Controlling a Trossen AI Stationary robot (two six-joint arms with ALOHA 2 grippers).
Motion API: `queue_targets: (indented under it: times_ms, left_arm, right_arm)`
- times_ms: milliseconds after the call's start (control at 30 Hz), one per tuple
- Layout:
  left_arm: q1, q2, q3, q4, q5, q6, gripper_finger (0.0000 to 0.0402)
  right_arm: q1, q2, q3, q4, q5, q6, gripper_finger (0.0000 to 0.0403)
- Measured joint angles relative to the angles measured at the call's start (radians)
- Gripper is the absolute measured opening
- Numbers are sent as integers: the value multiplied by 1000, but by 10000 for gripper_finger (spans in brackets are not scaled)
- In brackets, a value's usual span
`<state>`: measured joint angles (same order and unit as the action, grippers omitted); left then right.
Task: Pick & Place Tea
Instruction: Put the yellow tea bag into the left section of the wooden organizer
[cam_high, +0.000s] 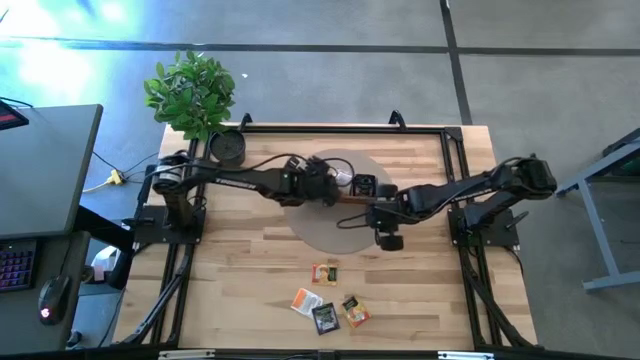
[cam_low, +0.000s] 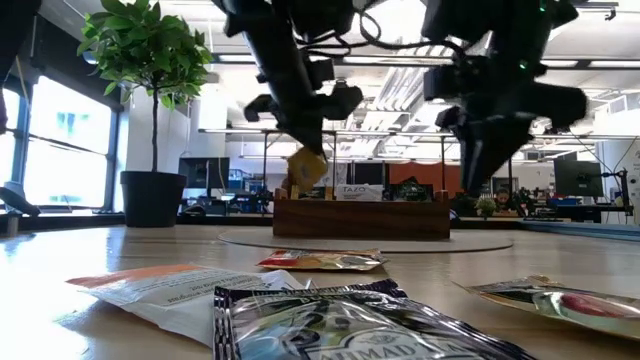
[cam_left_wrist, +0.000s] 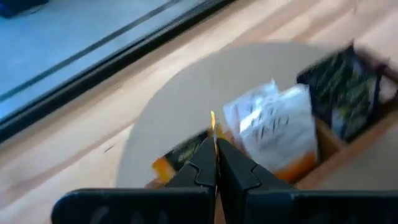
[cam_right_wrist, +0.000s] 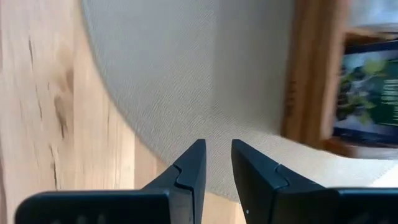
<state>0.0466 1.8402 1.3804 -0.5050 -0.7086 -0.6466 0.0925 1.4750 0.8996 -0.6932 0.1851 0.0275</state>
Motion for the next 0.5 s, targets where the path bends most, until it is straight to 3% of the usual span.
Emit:
queue_targets:
  times_ms: [500]
  left_arm:
    - [19, 58, 0, -58, -62, -231, 0]
  right_arm:
    - [1, 0, -59, 8, -39, -60, 74]
